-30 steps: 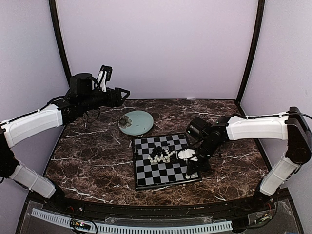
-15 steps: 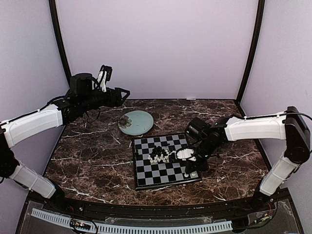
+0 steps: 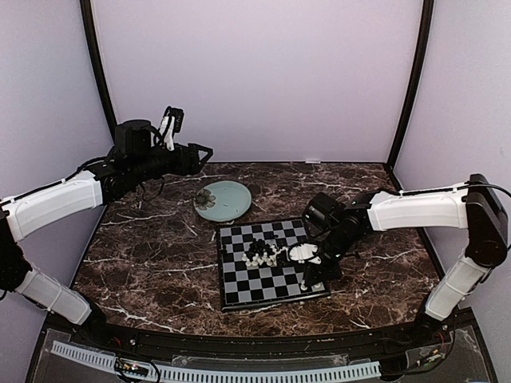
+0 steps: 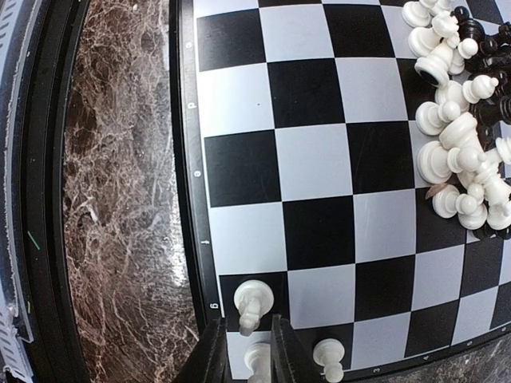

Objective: Set up the chess pieces on the board
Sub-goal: Place the knight at g1, then pick up the bishop from the chessboard.

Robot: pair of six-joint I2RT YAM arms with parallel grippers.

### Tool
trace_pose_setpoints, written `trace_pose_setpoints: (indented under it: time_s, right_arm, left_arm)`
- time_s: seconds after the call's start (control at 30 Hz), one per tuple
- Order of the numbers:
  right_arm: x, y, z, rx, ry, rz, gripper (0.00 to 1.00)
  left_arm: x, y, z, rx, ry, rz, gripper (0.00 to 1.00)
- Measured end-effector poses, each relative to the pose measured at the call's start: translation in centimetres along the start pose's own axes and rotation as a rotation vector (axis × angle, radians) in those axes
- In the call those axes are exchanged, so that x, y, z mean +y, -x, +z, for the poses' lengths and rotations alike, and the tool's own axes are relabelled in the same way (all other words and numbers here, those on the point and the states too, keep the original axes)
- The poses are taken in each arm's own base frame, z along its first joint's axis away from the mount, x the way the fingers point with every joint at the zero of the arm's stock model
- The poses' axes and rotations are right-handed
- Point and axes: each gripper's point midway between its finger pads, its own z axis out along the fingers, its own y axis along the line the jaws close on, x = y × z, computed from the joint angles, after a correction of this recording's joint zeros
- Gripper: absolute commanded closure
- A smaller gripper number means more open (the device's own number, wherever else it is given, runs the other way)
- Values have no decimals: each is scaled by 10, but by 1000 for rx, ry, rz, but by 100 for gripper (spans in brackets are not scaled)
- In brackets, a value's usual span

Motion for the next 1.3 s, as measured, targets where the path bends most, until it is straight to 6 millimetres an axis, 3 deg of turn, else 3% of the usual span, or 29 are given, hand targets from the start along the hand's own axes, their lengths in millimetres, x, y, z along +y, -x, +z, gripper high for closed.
trace_pose_setpoints:
  time_s: [0.2,0.4,0.53,0.73,1.3]
  right_arm:
    - [-1,7,-11,3,3,-2,80]
    - [-40,47,-34,-93,-98,4,83]
    - [-63,53,-21,-86,-131,30,83]
    - [-79,54,-2,-56,-135,57,82]
    - [-88,66,4,-81,-131,46,79]
  left_arm:
    - [0,0,0,0,0,0,21]
    - [0,0,0,1,-1,0,21]
    - [0,0,0,0,-1,-1,21]
    - [0,0,0,0,-2,-1,21]
    - [0,0,0,0,-2,0,21]
